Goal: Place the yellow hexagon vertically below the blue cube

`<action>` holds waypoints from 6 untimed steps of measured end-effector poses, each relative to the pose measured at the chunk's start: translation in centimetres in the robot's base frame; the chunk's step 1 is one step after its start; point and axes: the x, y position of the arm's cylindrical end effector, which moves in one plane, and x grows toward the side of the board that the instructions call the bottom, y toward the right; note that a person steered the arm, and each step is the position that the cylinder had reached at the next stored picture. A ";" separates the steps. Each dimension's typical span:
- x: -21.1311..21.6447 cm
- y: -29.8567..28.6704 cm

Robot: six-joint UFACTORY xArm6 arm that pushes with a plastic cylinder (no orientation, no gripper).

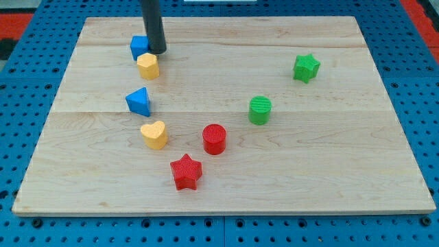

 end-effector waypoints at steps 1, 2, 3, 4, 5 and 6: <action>0.0 1.1; 2.6 5.8; 4.4 3.7; 3.9 2.0; 2.4 0.5; 4.2 -1.5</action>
